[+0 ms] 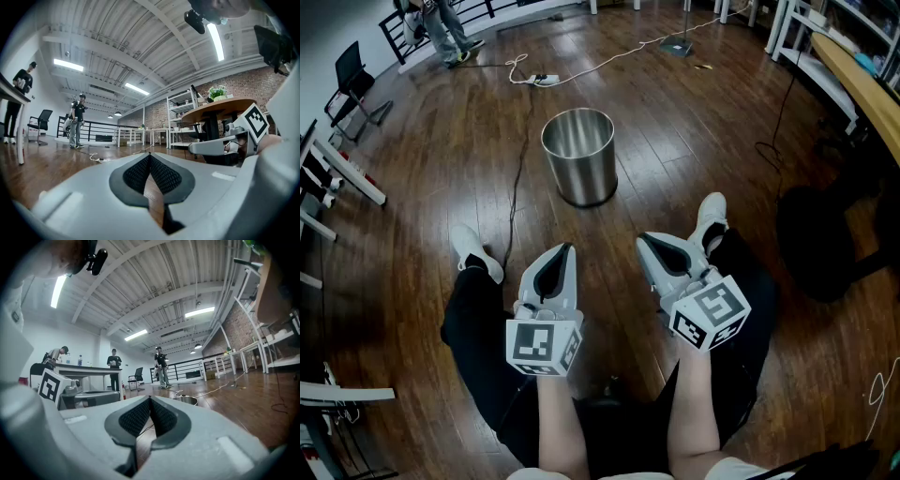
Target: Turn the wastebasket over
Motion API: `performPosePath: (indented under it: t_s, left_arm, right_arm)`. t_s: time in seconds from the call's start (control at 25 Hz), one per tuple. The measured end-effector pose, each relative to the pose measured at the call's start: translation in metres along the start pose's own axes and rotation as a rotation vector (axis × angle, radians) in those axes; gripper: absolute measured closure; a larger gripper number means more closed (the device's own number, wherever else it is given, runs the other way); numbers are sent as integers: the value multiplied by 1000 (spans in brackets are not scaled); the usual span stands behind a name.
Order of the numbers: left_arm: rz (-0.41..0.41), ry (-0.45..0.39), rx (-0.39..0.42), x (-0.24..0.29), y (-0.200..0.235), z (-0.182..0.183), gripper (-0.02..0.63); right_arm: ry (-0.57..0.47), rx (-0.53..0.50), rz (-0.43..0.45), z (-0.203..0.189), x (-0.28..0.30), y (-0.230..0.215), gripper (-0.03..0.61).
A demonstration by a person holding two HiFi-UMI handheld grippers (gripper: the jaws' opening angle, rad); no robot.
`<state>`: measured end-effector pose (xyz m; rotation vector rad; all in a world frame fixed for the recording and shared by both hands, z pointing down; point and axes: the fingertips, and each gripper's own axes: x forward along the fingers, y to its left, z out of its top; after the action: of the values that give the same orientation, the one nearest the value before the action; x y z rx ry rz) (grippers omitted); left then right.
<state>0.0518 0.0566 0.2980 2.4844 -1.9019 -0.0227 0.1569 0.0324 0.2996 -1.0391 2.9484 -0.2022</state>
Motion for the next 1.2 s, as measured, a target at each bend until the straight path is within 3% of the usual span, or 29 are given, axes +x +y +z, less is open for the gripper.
performPosePath:
  t_s: [0.52,0.96,1.2]
  left_arm:
    - [-26,3,51,77,121,27,597]
    - [-160,-67,119,141,192,72,597]
    - [-223,-111,174,191,199,94,597]
  right_arm:
    - [-33,19,-25,32,153,-8,586]
    - [-112,-58,-172,79,207,-43,586]
    - [-85,-98,-282,88,218,-88,586]
